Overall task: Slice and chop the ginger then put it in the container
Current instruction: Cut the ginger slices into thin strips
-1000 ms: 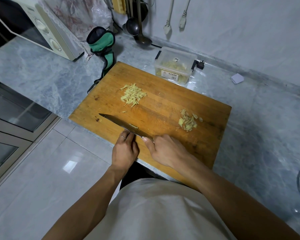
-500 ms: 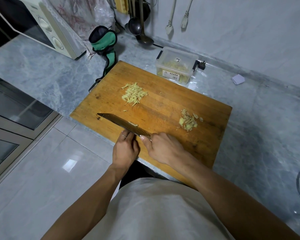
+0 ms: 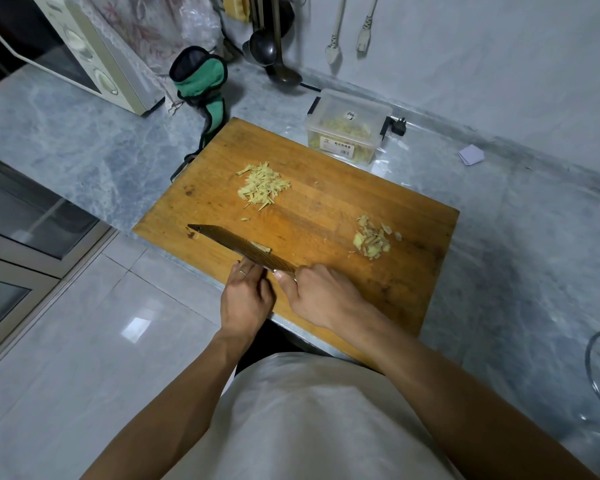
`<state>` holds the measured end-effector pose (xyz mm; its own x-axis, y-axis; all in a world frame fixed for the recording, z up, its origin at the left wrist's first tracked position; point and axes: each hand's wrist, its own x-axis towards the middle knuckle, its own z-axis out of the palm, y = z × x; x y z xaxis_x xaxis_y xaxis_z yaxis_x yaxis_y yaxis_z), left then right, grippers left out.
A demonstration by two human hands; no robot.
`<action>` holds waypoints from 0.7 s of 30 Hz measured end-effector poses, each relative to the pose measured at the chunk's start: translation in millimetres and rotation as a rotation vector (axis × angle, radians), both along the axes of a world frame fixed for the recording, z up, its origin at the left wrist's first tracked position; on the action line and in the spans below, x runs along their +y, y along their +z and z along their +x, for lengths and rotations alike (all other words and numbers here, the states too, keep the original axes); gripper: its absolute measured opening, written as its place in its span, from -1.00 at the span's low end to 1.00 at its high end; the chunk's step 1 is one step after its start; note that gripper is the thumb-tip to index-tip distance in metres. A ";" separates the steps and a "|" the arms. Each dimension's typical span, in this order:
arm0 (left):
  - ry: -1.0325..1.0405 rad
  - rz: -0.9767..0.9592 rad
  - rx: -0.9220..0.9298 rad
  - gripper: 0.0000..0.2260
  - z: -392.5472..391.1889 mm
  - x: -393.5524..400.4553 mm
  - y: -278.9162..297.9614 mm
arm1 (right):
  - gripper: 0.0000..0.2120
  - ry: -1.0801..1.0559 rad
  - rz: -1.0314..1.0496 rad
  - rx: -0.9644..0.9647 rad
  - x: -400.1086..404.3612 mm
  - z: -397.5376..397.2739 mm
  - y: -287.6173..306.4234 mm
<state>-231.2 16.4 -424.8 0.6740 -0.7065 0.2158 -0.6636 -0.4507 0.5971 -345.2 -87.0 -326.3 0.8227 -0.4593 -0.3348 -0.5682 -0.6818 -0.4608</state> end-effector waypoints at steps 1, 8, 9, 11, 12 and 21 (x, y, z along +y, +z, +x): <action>-0.004 0.010 0.001 -0.83 0.1 0.2 1.1 | -0.46 0.001 0.003 -0.006 0.6 -0.4 -0.1; -0.031 0.108 -0.100 -0.73 2.7 1.5 -5.4 | -0.45 0.004 0.017 0.021 -3.5 -15.4 6.4; -0.027 0.108 -0.103 -0.74 2.6 1.3 -5.9 | -0.45 0.003 0.020 0.023 -3.8 -16.3 7.0; -0.013 0.086 -0.097 -0.75 1.4 -0.4 -3.2 | -0.46 0.007 0.026 0.028 -4.2 -15.6 8.2; -0.003 0.069 -0.093 -0.77 0.4 -0.8 -1.6 | -0.46 0.010 0.025 0.036 -4.0 -13.8 8.7; 0.049 0.129 -0.085 -0.89 0.7 -1.3 6.7 | -0.49 0.013 -0.011 -0.008 2.8 -0.1 1.1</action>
<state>-230.5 15.0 -418.1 0.6914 -0.6988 0.1833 -0.6846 -0.5527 0.4753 -345.3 -84.3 -325.2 0.8315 -0.4518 -0.3234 -0.5553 -0.6942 -0.4580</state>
